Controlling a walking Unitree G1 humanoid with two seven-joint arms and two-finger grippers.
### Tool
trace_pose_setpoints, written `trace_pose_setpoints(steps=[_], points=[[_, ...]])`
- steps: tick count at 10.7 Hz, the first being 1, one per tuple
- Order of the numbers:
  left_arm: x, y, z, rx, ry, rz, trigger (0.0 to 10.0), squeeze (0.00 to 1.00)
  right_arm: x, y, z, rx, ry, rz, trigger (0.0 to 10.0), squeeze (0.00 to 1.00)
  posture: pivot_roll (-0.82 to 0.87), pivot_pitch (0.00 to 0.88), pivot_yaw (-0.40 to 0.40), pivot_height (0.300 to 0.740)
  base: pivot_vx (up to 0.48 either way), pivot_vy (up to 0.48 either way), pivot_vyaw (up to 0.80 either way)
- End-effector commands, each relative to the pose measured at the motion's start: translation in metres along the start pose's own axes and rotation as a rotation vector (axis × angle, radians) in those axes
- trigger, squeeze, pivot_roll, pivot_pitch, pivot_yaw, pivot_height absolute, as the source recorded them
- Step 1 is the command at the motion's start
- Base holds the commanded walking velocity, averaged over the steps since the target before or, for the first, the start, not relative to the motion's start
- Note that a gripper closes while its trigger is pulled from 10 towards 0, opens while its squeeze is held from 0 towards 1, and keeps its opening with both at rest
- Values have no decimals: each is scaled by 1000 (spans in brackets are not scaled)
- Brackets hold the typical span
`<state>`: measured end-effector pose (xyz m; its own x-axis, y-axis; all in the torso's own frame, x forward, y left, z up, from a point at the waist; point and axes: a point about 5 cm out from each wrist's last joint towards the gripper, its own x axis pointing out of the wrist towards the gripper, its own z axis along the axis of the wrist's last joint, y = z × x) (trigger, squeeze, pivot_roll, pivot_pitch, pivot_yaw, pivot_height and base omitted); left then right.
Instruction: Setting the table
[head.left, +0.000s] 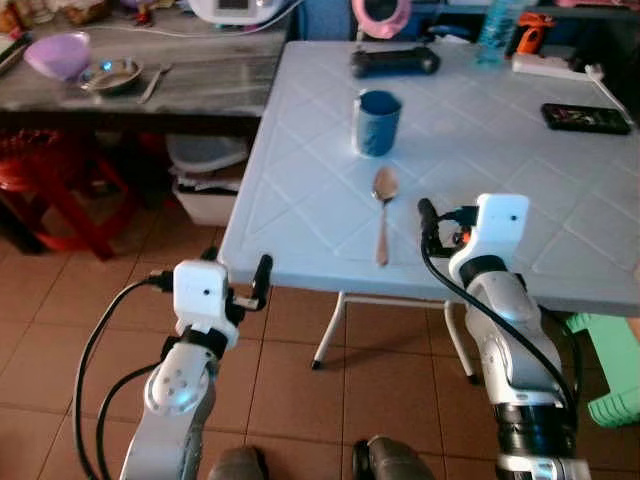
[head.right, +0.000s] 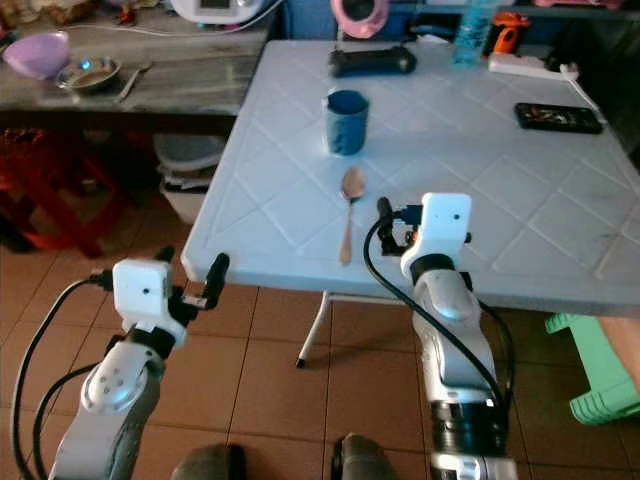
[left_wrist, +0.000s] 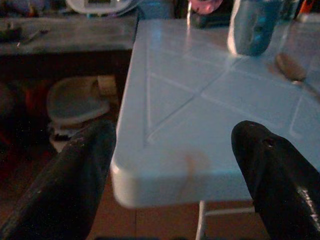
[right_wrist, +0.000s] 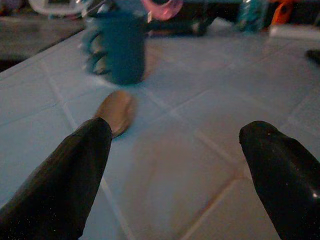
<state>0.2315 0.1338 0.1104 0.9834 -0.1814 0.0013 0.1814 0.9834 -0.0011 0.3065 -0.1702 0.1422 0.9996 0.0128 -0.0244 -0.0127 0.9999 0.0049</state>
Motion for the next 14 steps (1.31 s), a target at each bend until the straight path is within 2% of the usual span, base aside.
trace_pose_setpoints(steps=[1,6,8,10,11,12,14], points=[[-2,1,4,10,-7,2,10000,0,4,2,0,5,15,13,10000,0,-8,138,33,740,0,0,0],[-15,3,4,22,25,-5,10000,0,24,11,1,-6,77,76,10000,0,29,190,42,740,0,0,0],[-18,2,5,25,39,-16,10000,0,32,29,1,7,96,93,10000,0,36,210,53,740,0,0,0],[-18,3,6,25,43,-18,10000,0,30,40,-6,11,145,93,10000,0,40,230,52,740,0,0,0],[-18,3,7,23,45,-15,10000,0,31,40,-9,29,172,75,2863,0,40,233,51,740,0,0,0],[-18,3,6,21,48,-15,10000,0,34,42,-9,23,180,85,0,0,39,233,52,740,0,0,0],[-19,1,6,17,56,-21,10000,0,44,51,-1,-4,191,126,0,0,38,236,52,740,0,0,0]])
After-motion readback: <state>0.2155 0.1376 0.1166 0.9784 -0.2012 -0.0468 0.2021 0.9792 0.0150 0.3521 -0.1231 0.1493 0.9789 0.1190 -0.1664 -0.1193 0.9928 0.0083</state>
